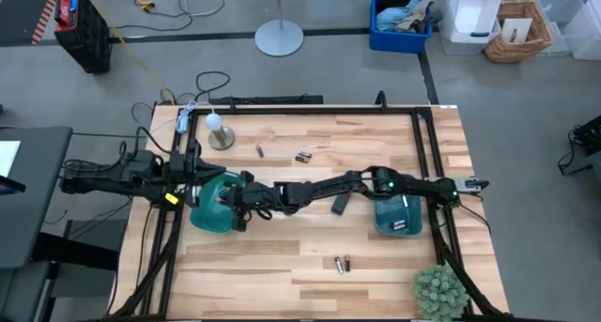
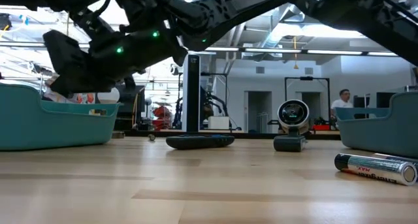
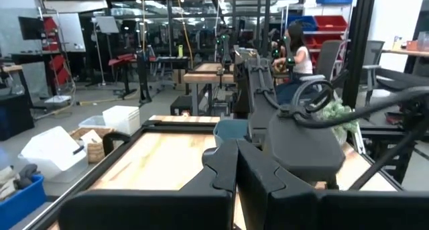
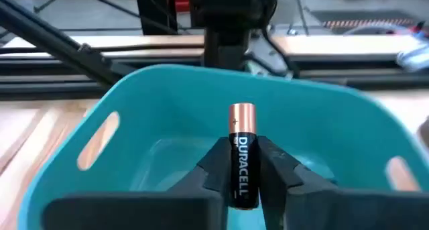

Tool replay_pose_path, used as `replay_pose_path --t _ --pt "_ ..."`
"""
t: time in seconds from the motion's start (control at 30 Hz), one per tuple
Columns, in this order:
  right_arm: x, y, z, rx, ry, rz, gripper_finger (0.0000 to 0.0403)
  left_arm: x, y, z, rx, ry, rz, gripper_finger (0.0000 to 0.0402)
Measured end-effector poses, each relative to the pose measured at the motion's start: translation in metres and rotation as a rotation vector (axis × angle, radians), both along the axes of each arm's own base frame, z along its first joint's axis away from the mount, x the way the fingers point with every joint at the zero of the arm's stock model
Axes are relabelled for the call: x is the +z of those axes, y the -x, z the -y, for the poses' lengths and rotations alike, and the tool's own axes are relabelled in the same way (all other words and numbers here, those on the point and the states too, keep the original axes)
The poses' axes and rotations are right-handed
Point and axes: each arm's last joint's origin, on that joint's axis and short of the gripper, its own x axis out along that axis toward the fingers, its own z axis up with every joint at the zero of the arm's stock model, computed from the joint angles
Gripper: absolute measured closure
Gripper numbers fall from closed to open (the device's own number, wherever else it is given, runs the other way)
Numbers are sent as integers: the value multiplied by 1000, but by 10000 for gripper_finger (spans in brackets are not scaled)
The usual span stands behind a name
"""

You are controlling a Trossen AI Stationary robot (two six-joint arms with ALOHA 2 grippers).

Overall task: Sort batteries
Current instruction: Put the brown battery into the green bin, then put the silver battery into the blue bin

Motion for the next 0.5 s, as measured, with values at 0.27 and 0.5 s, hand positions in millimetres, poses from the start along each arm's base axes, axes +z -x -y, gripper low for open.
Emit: replay_pose_path --t 0.27,0.5 --pt "12 1 8 -15 -8 -4 234 0 0 0 1 -3 -3 401" --pt "21 2 1 -35 45 19 218 -2 0 0 0 -1 -20 401"
